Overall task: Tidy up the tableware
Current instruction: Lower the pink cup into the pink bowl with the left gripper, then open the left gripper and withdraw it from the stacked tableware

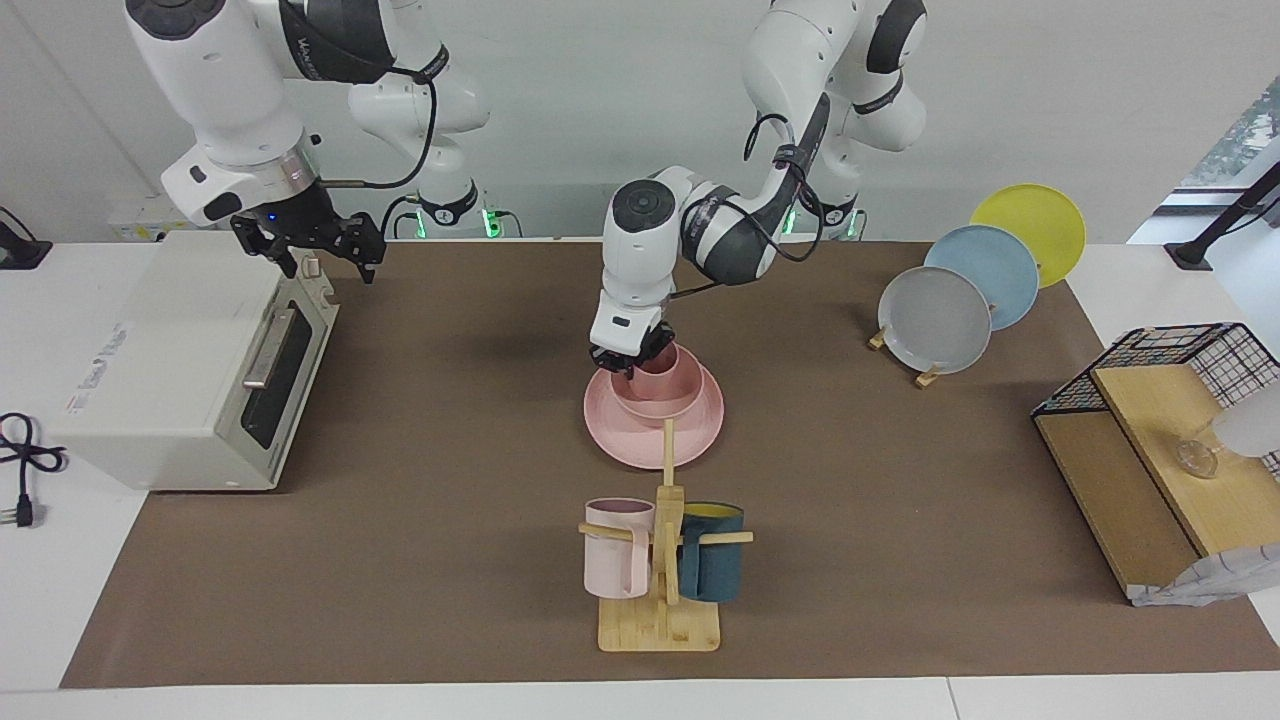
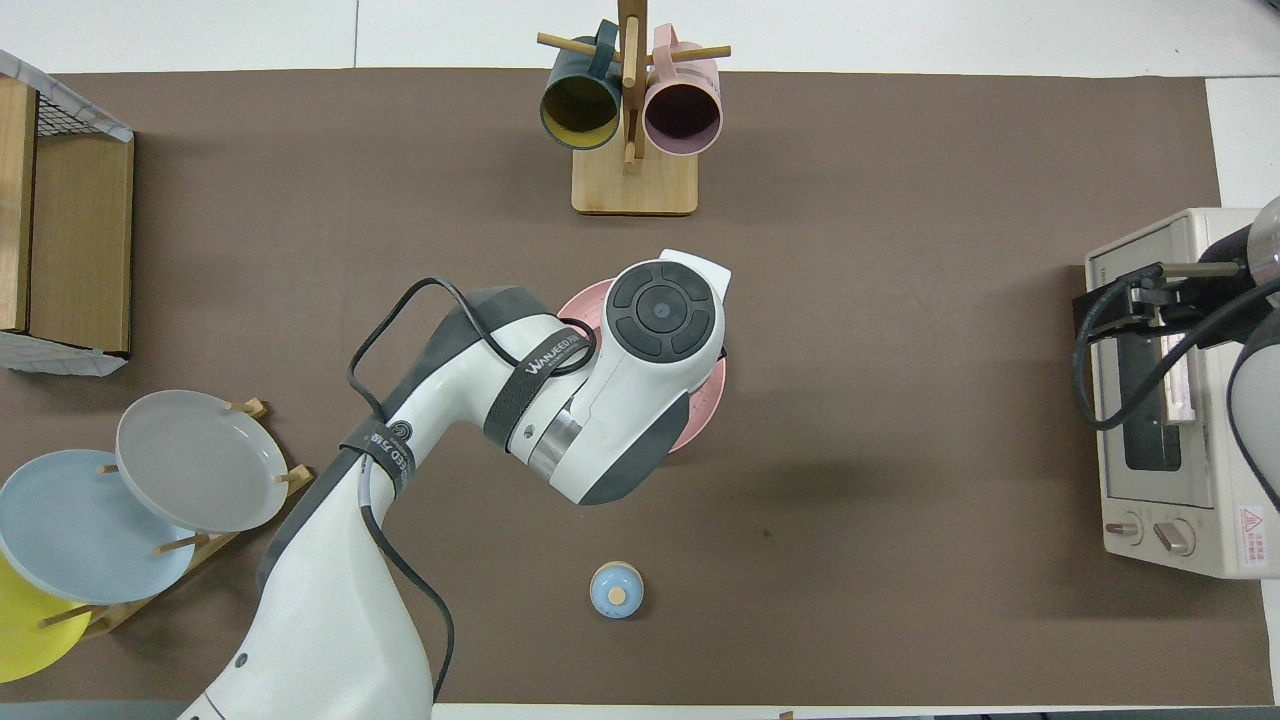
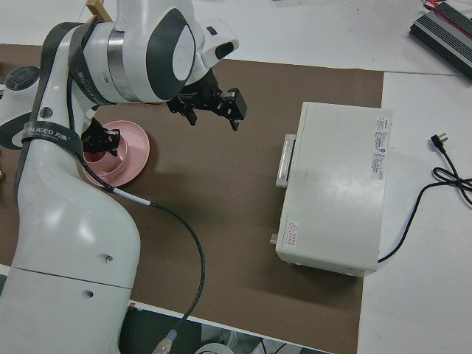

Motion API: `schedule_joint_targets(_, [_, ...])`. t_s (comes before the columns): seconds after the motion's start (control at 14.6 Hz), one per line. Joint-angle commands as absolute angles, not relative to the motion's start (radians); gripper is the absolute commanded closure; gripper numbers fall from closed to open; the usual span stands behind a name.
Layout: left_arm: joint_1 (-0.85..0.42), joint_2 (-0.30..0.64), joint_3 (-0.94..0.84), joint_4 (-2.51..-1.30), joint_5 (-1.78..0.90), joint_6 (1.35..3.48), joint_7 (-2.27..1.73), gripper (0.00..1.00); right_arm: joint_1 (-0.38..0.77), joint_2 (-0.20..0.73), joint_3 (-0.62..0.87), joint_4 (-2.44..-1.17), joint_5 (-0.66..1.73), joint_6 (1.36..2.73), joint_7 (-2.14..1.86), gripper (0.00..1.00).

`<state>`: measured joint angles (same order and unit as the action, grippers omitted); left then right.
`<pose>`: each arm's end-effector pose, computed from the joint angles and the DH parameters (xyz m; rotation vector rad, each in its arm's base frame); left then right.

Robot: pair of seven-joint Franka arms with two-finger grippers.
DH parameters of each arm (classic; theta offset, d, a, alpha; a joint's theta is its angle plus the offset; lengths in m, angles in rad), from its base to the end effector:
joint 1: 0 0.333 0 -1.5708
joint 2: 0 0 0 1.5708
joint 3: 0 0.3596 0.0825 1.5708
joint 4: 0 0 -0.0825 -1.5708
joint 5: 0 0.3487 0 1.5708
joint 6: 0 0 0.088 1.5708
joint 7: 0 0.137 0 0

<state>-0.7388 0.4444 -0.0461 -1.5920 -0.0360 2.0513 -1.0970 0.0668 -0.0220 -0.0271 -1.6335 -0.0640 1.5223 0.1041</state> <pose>0.4734 -0.4709 0.4041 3.0554 0.5137 -0.0510 0.5018 0.0107 0.6186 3.0676 -0.0991 -0.1296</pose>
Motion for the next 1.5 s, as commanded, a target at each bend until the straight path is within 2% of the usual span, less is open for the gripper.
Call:
schedule_joint_targets(0.0, [-0.756,0.442,-0.028,-1.608,-0.008,2.077,-1.106,1.0,0.048,-0.035,-0.02,-1.644,-0.052,1.536,0.083,0.0])
schedule_joint_targets(0.14, [-0.755,0.443,-0.029,-1.608,0.005,2.077,-1.097,1.0,0.026,-0.031,-0.025,-1.635,-0.046,1.537,0.081,0.0])
schedule_joint_targets(0.2, [-0.753,0.445,-0.029,-1.606,0.008,2.075,-1.094,0.95,-0.004,-0.028,-0.026,-1.626,-0.029,1.537,0.08,0.0])
schedule_joint_targets(0.27, [-0.752,0.443,-0.028,-1.602,0.012,2.069,-1.092,0.39,-0.027,-0.028,-0.026,-1.625,-0.012,1.536,0.078,0.0])
schedule_joint_targets(0.34, [-0.749,0.443,-0.026,-1.592,0.012,2.062,-1.091,0.0,-0.037,-0.028,-0.028,-1.624,-0.009,1.534,0.075,0.0])
schedule_joint_targets(0.48, [-0.733,0.43,-0.023,-1.574,0.018,2.042,-1.083,0.0,-0.035,-0.025,-0.026,-1.621,-0.011,1.539,0.077,0.0])
schedule_joint_targets(0.75, [-0.631,0.301,-0.021,-1.569,0.015,1.898,-0.973,0.0,-0.025,-0.032,-0.025,-1.62,-0.011,1.542,0.074,0.0])
schedule_joint_targets(1.16, [-0.344,0.095,-0.023,-1.601,0.005,1.676,-0.553,0.0,-0.023,-0.037,-0.021,-1.626,-0.011,1.534,0.074,0.0])
schedule_joint_targets(1.43, [-0.212,0.016,-0.021,-1.632,-0.002,1.601,-0.324,0.0,-0.025,-0.037,-0.021,-1.628,-0.011,1.532,0.074,0.0])
